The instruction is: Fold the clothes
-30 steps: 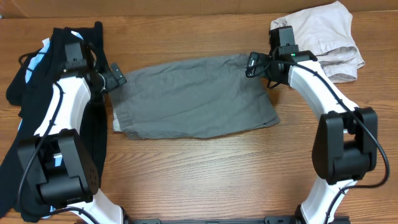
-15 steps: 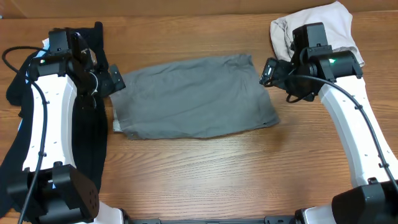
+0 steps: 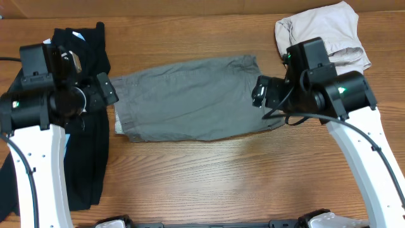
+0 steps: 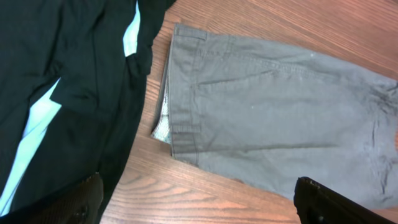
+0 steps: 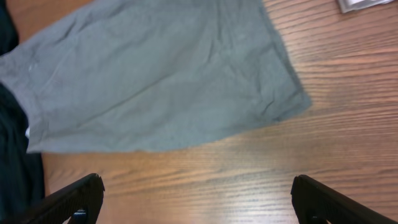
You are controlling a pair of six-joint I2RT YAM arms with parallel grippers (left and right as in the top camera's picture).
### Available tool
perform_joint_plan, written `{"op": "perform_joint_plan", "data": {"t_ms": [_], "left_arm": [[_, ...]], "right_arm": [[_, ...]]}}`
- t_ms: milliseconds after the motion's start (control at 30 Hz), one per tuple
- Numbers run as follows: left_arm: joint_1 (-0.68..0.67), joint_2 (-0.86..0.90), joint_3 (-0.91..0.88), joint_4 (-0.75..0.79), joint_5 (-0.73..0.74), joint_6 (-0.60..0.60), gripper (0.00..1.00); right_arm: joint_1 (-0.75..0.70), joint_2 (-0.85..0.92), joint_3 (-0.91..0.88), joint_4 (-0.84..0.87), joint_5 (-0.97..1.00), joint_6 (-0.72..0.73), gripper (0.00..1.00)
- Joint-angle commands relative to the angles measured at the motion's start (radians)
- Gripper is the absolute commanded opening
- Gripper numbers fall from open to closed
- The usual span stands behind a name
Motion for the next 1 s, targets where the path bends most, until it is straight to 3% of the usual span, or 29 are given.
{"op": "perform_joint_plan", "data": {"t_ms": [0,167,500,700,800,967], "left_arm": [[-0.03,-0.008,-0.053,-0.007,-0.008,0.014,1.0],[-0.068,-0.011,-0.182,0.06,-0.008,-0.009,1.0],[-0.099,0.024,-0.48,0.432,-0.007,-0.002,1.0],[-0.088,0.135,-0.526,0.537,-0.086,0.126,1.0],[-0.062,0.217,-0.526,0.619,-0.032,0.232,1.0],[-0.042,0.35,-0.526,0.718,0.022,0.278,1.0]], "right_arm": [[0.021,-0.039,0.005,-0.026,0.048,0.036,1.0],[0.013,-0.068,0.004,-0.058,0.121,0.034,1.0],[0.001,-0.038,-0.003,-0.01,0.172,0.0,1.0],[0.001,-0.013,-0.003,-0.006,0.172,0.0,1.0],[0.001,-0.001,-0.003,-0.003,0.172,0.0,1.0],[0.001,0.023,-0.003,-0.003,0.172,0.0,1.0]]}}
